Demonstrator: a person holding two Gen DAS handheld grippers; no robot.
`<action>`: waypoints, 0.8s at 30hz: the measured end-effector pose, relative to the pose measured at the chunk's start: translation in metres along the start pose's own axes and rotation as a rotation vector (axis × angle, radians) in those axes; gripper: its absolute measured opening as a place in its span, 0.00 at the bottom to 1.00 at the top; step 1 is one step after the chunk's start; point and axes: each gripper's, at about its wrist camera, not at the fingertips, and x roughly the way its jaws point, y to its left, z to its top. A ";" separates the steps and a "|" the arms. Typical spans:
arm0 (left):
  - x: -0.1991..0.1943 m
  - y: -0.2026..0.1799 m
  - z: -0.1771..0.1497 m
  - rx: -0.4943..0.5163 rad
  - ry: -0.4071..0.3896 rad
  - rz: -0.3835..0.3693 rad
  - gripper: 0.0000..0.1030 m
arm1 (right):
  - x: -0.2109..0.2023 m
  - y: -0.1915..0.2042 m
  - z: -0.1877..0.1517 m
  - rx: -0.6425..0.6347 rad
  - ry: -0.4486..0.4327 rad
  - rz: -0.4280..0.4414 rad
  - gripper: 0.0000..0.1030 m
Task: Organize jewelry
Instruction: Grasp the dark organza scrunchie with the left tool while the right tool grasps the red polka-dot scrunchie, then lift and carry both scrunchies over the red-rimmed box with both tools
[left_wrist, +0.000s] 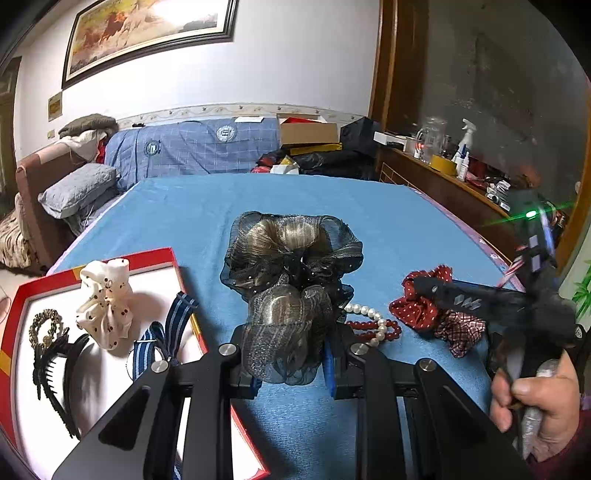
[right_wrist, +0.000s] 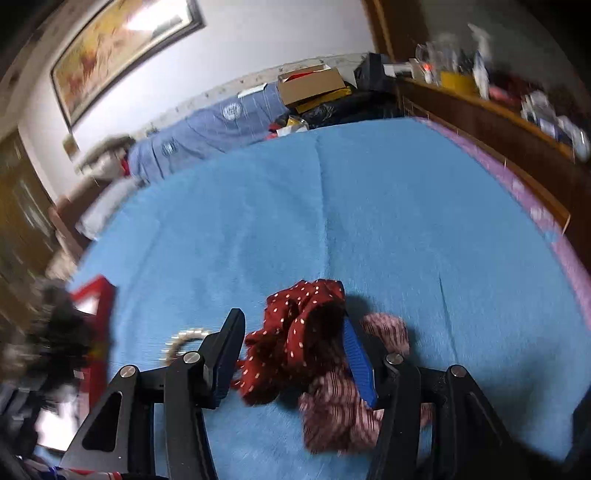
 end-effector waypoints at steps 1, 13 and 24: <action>0.001 0.000 -0.001 0.001 0.003 0.003 0.23 | 0.005 0.005 -0.001 -0.037 0.012 -0.022 0.26; -0.002 -0.004 -0.004 0.012 -0.027 0.011 0.23 | -0.063 -0.006 -0.004 0.007 -0.203 0.176 0.12; -0.004 -0.012 -0.007 0.051 -0.066 0.070 0.23 | -0.076 0.028 -0.010 -0.080 -0.238 0.201 0.12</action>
